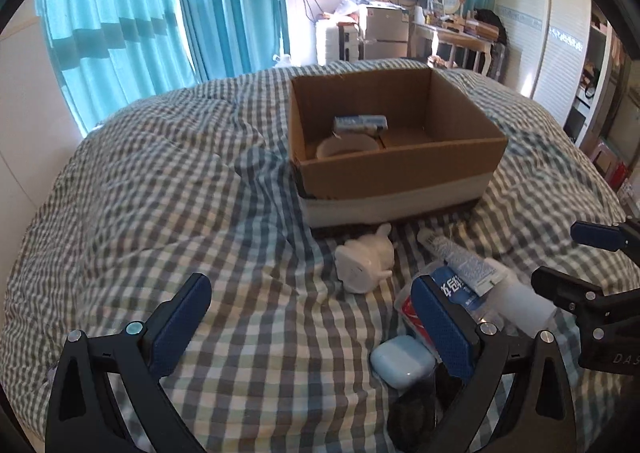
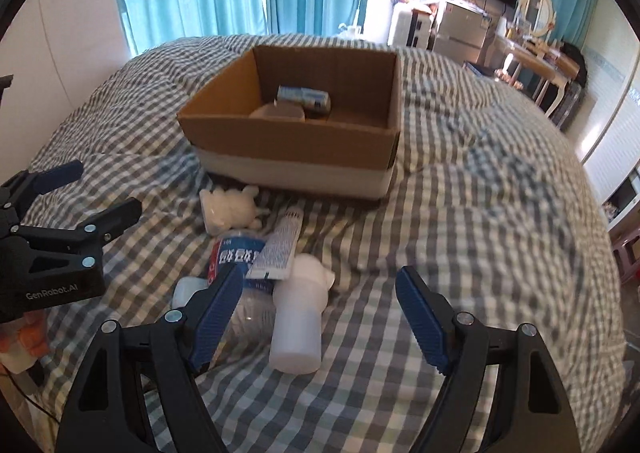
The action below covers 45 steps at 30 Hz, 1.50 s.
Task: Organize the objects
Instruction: 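Move both grippers back toward the remaining items beside the box, then grasp the white spray bottle with the right gripper while the left gripper grasps the white figurine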
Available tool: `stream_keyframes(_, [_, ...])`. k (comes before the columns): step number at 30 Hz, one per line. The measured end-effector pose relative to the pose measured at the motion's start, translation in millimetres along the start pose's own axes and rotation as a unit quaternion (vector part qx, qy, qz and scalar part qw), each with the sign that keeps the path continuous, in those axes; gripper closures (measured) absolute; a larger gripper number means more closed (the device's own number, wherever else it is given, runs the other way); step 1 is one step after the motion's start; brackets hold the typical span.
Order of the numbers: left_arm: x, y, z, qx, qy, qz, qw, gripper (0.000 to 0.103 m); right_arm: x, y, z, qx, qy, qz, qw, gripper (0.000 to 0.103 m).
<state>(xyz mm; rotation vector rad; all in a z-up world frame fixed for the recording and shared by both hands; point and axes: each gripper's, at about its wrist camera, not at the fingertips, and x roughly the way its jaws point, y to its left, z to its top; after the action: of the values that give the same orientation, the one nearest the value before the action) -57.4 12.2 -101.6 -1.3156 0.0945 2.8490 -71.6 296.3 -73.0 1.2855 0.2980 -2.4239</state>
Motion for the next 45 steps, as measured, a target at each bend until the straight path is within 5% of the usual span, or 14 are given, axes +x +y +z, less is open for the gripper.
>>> stream_keyframes(21, [58.3,1.4,-7.0,-0.007,0.060,0.004,0.9981,0.000,67.8,6.6,-4.4,-0.055,0.073,-0.045,0.995,0.025])
stream_keyframes(28, [85.0,-7.3,2.1,0.007,0.079,-0.001,0.9969,0.000,90.0,17.9,-0.4,-0.083,0.103,-0.009,0.991,0.060])
stream_keyframes(45, [143.4,-8.8,14.1,-0.029,0.102,-0.053,0.9929,0.003,44.3,-13.4,13.9,-0.049,0.046,-0.023,0.997,0.060])
